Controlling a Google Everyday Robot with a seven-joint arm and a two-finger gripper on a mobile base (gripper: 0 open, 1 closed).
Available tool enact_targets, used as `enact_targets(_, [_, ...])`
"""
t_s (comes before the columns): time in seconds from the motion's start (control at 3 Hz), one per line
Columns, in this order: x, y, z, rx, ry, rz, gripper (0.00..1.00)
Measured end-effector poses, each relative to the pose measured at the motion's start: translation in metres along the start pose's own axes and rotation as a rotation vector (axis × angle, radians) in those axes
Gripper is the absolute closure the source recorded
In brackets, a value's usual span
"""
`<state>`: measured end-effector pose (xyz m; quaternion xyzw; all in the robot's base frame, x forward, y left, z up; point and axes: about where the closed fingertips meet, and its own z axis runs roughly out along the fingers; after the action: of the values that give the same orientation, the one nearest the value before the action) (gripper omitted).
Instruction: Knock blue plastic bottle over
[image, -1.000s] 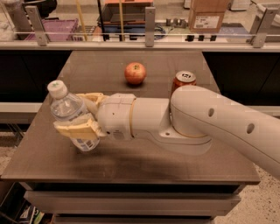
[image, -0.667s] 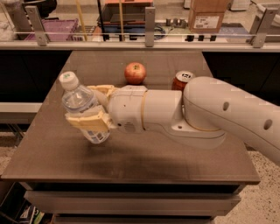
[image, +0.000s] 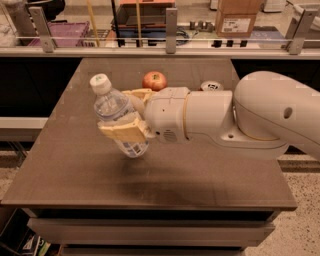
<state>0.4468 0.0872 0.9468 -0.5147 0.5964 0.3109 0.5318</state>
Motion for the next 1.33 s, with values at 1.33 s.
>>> enact_targets(1.33, [0.000,0.016,0.001,0.001,0.407,-0.054,1.00])
